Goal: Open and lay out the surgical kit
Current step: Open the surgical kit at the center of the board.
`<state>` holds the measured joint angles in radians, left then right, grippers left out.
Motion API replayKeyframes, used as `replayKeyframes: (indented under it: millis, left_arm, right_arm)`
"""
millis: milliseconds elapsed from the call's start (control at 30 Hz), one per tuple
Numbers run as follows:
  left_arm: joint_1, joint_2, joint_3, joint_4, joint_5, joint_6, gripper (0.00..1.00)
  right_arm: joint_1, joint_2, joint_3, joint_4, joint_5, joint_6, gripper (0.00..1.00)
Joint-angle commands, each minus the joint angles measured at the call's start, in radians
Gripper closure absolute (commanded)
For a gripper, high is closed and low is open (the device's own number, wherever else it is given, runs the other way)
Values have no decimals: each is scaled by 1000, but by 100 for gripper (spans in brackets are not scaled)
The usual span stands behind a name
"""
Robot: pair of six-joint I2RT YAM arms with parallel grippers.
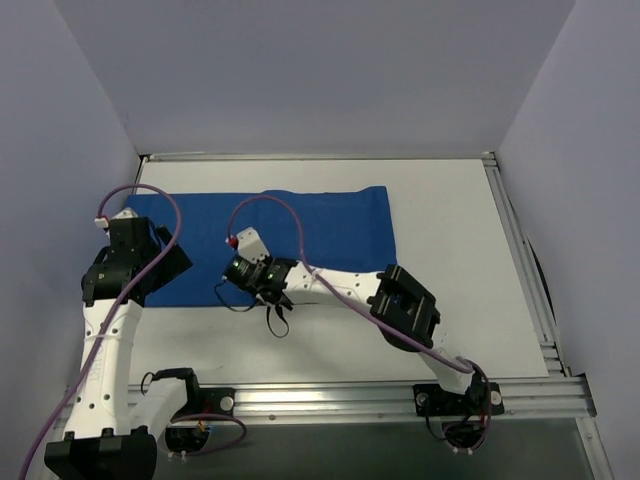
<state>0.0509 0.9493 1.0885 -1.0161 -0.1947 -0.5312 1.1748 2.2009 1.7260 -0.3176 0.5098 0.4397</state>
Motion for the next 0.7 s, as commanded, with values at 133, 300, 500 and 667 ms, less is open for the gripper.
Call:
replayKeyframes:
  millis: [133, 300, 500, 667]
  left_arm:
    - [-5, -3, -30, 65, 1, -1, 6]
    - [-6, -1, -44, 90, -11, -1, 6]
    - [-13, -23, -70, 117, -12, -4, 6]
    - [-28, -47, -105, 123, 17, -18, 6]
  right_arm:
    - [-231, -274, -100, -63, 143, -10, 100]
    - [-489, -388, -245, -120, 266, -16, 100]
    - [-923, -504, -362, -121, 406, -70, 100]
    - [-1237, -524, -370, -17, 432, -172, 100]
